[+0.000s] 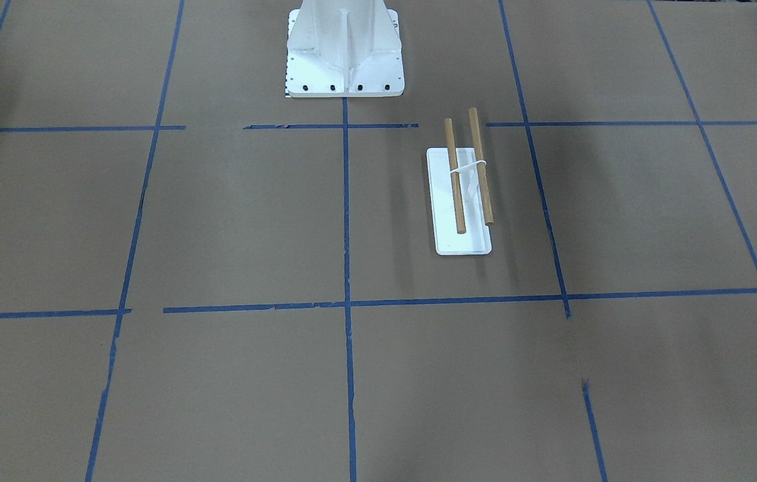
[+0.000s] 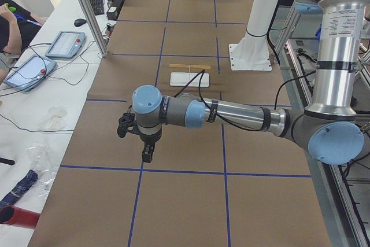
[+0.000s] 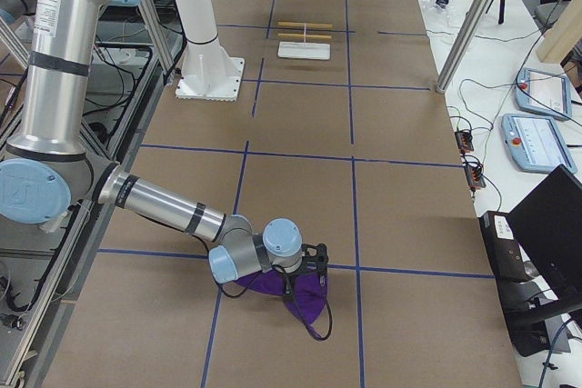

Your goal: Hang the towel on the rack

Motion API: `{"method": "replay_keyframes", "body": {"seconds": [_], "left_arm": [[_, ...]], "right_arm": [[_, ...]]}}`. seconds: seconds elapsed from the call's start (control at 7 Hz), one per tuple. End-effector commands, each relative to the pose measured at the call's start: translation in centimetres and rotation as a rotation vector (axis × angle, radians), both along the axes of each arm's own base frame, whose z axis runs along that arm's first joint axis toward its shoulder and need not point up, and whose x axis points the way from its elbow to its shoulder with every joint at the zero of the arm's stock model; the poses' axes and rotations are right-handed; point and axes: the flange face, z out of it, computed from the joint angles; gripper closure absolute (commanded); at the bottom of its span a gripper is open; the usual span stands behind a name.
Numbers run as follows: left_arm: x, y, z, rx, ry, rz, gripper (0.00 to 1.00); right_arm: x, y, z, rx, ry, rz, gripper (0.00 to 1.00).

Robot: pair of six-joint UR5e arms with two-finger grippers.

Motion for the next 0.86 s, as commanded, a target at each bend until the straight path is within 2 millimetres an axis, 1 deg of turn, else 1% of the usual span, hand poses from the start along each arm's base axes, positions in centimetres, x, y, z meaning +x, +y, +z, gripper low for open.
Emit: {"method": "replay_keyframes", "body": {"seconds": [0.0,0.14,0.29,0.57,0.71], "left_arm": [[0.0,-0.3,-0.3,0.005,0.0,0.0,0.0],[0.0,-0.3,-0.4,0.008,0.0,0.0,0.0],[0.0,-0.4,-0.5,0.008,0.0,0.0,0.0],[0.1,-0.5,-0.6,0.01,0.0,0.002,0.0],[0.0,-0.5,-0.6,0.011,0.0,0.0,0.0]], "right_arm": [[0.0,0.4,0.7,-0.016,0.005,-0.001,0.02],[0.0,0.4,0.6,-0.023,0.003,0.005,0.39],[-0.1,0.2,0.5,-0.019,0.004,0.006,0.99],[-0.1,0.0,0.3,-0.007,-0.003,-0.001,1.0],[-0.1,-0.3,-0.6,0.012,-0.011,-0.001,1.0]]}}
